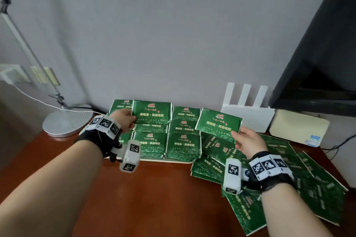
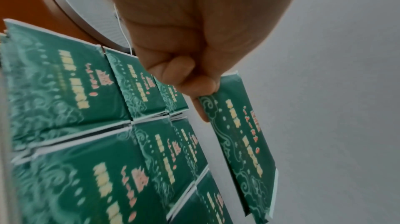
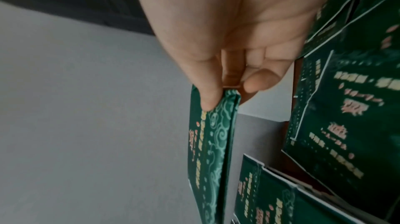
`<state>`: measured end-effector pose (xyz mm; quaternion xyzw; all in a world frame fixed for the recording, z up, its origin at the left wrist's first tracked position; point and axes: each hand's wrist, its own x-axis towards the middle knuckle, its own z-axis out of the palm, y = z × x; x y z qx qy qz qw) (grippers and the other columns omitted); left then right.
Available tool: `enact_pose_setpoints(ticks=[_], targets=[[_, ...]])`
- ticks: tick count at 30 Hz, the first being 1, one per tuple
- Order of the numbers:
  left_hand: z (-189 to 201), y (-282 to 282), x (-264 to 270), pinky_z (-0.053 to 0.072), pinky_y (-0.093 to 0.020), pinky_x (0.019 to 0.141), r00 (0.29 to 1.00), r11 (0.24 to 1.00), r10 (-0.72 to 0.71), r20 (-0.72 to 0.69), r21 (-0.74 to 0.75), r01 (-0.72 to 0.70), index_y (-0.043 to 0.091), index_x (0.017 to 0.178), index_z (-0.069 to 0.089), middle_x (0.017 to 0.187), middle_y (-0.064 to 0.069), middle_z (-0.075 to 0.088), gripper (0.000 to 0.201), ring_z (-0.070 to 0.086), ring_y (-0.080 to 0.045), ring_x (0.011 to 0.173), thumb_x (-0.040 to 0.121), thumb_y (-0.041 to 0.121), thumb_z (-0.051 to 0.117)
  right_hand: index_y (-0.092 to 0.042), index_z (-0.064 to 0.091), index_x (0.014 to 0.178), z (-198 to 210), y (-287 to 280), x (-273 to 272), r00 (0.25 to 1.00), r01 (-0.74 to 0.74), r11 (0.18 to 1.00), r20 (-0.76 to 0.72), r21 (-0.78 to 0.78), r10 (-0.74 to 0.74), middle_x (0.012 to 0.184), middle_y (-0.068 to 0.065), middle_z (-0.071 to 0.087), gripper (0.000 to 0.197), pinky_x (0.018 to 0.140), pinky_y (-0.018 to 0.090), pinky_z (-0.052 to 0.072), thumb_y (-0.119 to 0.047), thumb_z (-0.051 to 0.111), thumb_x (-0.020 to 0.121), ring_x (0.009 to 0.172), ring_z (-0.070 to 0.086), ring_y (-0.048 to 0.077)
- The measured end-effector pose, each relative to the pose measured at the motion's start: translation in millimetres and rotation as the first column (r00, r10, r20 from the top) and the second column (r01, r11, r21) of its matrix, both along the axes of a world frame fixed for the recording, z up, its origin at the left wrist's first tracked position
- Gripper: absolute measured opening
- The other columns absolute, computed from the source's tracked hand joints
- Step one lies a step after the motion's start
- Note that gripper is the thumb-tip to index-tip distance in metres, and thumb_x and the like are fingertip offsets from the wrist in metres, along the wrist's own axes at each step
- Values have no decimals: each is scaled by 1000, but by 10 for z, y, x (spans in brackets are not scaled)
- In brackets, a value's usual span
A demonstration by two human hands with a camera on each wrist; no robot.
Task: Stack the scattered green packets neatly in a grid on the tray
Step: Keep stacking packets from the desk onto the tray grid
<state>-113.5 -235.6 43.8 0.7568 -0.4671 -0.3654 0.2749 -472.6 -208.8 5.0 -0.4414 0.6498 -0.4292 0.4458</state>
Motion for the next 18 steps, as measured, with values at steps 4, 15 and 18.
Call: enact_pose_setpoints(ticks=[4, 15, 18], targets=[[-52, -387, 254, 30, -19, 40, 998, 1000, 13, -62, 20, -12, 10, 74, 54, 51, -4, 51, 21, 39, -9, 31, 94, 7, 49, -6, 49, 129, 12, -374, 338, 998, 25, 999, -57, 21, -24, 117, 6, 58, 44, 69, 25, 49, -16, 60, 88, 76, 54, 13], [-403, -1237, 208, 38, -15, 37, 994, 993, -56, 99, 111, 45, 2, 113, 56, 66, -1, 54, 24, 51, -5, 44, 93, 14, 52, -9, 65, 102, -351, -1478, 874, 929, -57, 987, -354, 147, 107, 77, -4, 62, 18, 67, 25, 51, -18, 61, 87, 60, 51, 6], [-470, -1296, 211, 40, -18, 47, 980, 991, -83, 179, 118, 62, 9, 102, 59, 69, 2, 57, 18, 52, -7, 54, 91, 23, 56, -8, 67, 103, -480, -1628, 897, 887, -54, 985, -445, 162, 122, 73, -3, 62, 22, 73, 29, 49, -21, 64, 85, 64, 55, 11]])
